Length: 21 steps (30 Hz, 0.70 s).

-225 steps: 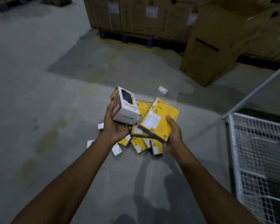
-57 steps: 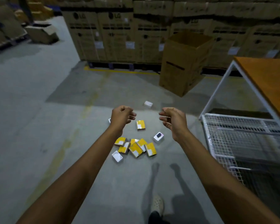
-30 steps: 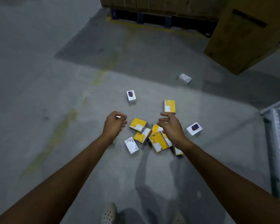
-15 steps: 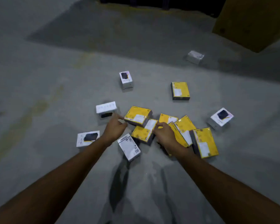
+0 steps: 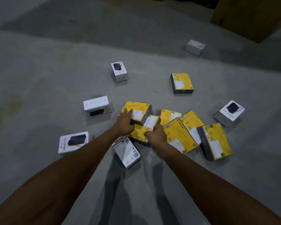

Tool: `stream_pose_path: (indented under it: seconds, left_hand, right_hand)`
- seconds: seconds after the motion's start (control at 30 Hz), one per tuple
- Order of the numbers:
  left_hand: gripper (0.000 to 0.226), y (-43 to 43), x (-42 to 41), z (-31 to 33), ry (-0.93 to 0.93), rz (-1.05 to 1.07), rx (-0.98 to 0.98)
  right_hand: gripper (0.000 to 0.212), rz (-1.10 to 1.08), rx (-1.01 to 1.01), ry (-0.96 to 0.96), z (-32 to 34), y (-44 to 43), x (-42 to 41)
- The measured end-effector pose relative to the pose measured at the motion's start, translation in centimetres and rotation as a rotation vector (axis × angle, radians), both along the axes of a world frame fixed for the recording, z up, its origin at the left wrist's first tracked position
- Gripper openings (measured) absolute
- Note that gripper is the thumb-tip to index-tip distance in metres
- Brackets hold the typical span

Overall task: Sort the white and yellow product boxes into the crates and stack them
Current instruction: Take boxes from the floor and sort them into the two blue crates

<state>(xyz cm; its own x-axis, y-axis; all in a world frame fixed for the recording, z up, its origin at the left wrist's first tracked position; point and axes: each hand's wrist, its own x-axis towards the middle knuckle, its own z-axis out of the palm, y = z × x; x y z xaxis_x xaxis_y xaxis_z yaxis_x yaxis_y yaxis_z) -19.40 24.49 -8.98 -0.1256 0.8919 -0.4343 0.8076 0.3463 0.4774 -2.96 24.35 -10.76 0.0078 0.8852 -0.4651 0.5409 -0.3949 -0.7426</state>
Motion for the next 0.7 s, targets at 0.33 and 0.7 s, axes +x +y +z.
stream_pose_path:
  seconds: [0.33,0.7]
  left_hand:
    - [0.094,-0.7,-0.5,-1.9,-0.055,0.0,0.124]
    - [0.057,-2.4,2.0,0.1,-0.353,0.028,0.36]
  right_hand:
    - [0.061,-0.248,-0.095,0.374,0.1,0.2,-1.4]
    - [0.056,-0.306,-0.052,0.493,1.9,1.4,1.8]
